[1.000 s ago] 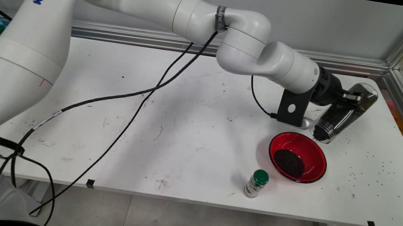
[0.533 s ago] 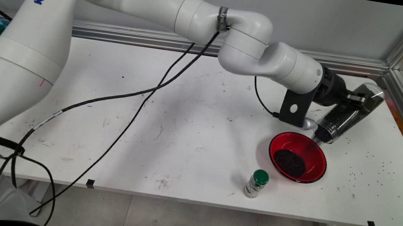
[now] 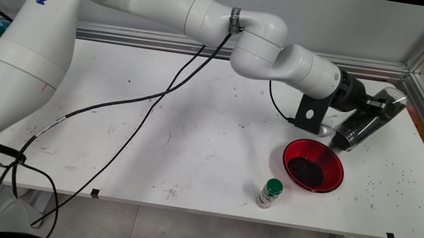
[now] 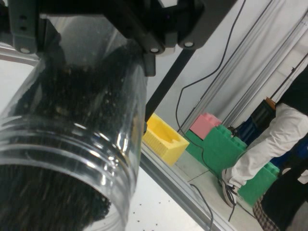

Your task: Pour the black seasoning powder in the red bowl

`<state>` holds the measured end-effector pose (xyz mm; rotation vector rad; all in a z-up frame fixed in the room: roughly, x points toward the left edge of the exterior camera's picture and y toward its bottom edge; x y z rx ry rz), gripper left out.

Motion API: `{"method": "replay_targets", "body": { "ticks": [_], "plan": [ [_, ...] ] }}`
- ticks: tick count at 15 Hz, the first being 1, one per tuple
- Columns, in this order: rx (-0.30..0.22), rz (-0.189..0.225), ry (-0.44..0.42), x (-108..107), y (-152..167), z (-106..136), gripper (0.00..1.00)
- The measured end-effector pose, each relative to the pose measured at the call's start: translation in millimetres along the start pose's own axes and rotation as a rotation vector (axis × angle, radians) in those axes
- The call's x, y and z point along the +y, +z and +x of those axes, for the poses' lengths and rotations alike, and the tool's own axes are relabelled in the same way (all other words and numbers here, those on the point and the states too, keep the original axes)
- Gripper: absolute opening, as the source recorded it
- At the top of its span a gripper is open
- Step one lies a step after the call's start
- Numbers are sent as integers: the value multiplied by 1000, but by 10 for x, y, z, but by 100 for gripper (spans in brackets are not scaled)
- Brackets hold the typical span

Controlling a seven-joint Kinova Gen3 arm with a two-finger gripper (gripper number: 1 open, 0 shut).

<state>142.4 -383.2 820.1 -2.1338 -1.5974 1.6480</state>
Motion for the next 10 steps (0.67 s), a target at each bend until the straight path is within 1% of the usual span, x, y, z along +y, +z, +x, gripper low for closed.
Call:
{"method": "replay_targets", "body": {
  "ticks": [10],
  "plan": [
    [-1, 6, 8, 5, 8, 0, 0]
  ]
}}
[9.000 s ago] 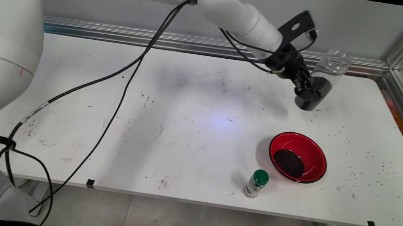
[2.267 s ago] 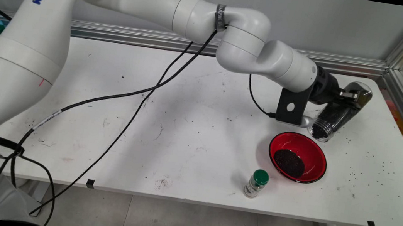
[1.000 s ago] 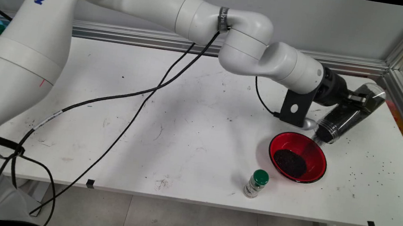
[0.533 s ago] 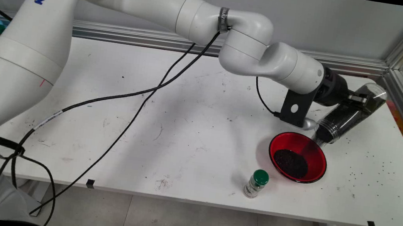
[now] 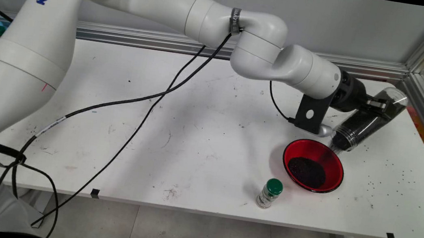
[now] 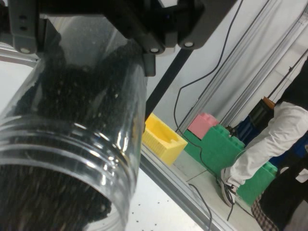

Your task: Pour the black seasoning powder in the red bowl

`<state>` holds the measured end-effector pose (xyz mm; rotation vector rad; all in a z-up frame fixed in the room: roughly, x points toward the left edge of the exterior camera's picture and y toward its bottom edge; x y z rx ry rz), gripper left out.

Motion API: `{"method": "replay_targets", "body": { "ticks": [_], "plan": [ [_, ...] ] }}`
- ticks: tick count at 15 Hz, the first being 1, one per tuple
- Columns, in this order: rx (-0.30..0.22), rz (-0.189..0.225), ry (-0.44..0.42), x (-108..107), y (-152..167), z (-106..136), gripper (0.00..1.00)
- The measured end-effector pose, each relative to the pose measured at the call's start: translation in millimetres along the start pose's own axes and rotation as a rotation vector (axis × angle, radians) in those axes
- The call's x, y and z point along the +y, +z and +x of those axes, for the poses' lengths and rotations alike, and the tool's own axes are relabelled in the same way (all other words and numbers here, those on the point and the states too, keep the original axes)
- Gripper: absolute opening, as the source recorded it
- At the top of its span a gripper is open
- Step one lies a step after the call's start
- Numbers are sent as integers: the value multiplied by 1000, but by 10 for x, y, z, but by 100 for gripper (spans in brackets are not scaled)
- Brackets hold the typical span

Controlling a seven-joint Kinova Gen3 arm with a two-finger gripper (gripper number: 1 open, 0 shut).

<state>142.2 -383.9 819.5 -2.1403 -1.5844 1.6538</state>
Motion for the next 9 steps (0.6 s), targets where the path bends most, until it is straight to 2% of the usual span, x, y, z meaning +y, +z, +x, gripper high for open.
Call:
{"method": "replay_targets", "body": {
  "ticks": [9],
  "plan": [
    [0, 0, -2, 1, -17, -1, 0]
  ]
}}
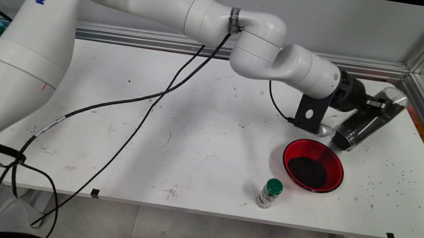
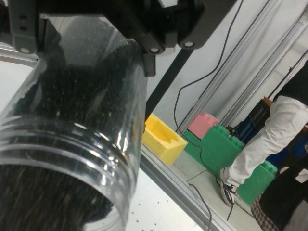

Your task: Pour the black seasoning powder in the red bowl

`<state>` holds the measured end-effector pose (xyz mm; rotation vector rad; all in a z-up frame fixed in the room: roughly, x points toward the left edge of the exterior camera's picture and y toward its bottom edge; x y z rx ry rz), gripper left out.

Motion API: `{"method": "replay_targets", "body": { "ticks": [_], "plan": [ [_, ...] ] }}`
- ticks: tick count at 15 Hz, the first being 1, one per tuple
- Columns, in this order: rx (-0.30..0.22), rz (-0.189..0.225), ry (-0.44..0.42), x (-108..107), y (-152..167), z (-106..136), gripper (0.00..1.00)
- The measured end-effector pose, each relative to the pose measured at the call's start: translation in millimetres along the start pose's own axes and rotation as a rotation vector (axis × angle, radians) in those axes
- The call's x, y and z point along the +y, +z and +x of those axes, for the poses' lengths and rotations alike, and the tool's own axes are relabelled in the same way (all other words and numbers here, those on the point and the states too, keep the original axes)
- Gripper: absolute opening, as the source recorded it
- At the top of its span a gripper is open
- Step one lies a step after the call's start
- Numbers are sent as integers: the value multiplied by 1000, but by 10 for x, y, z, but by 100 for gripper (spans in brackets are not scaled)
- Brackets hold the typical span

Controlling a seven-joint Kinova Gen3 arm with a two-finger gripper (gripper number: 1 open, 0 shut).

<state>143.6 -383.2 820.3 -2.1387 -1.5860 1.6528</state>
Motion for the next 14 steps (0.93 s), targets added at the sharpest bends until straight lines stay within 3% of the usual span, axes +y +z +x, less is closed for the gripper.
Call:
{"method": "replay_targets", "body": {
  "ticks": [14],
  "plan": [
    [4, -3, -16, 2, -36, -1, 0]
  ]
}}
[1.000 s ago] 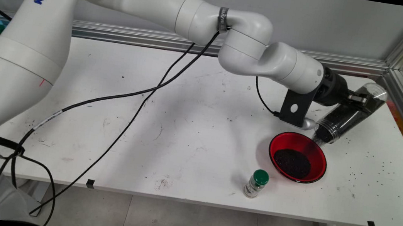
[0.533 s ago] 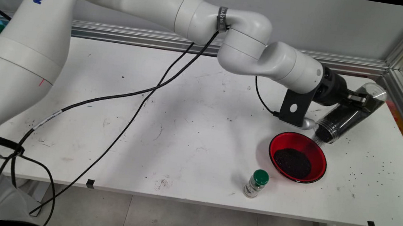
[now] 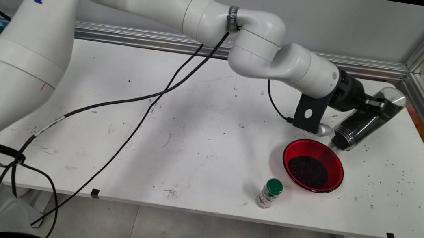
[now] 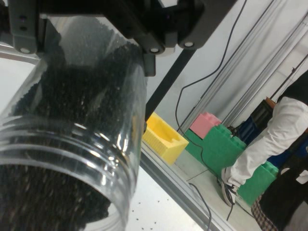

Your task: Pour the black seasoning powder in the red bowl

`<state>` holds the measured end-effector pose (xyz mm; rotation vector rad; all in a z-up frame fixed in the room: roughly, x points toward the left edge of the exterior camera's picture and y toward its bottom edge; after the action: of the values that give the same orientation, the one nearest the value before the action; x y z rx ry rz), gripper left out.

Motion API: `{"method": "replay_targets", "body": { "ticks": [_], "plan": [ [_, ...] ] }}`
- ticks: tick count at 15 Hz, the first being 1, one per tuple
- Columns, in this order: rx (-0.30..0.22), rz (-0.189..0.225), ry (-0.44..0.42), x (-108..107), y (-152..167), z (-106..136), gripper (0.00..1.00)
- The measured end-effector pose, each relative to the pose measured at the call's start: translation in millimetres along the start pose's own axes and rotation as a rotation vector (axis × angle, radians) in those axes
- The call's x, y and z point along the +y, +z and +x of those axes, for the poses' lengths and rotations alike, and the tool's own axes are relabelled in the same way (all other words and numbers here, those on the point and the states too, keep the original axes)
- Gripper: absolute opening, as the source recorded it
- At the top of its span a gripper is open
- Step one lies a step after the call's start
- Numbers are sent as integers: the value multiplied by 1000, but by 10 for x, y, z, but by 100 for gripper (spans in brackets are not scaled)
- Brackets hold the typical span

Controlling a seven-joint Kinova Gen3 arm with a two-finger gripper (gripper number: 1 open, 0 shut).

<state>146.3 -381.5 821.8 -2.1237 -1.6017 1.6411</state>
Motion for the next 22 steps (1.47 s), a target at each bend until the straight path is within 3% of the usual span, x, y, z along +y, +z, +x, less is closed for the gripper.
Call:
{"method": "replay_targets", "body": {
  "ticks": [8, 22],
  "plan": [
    [2, -9, -58, 7, -38, -23, 0],
    [35, -57, -328, 68, -221, -111, 0]
  ]
}}
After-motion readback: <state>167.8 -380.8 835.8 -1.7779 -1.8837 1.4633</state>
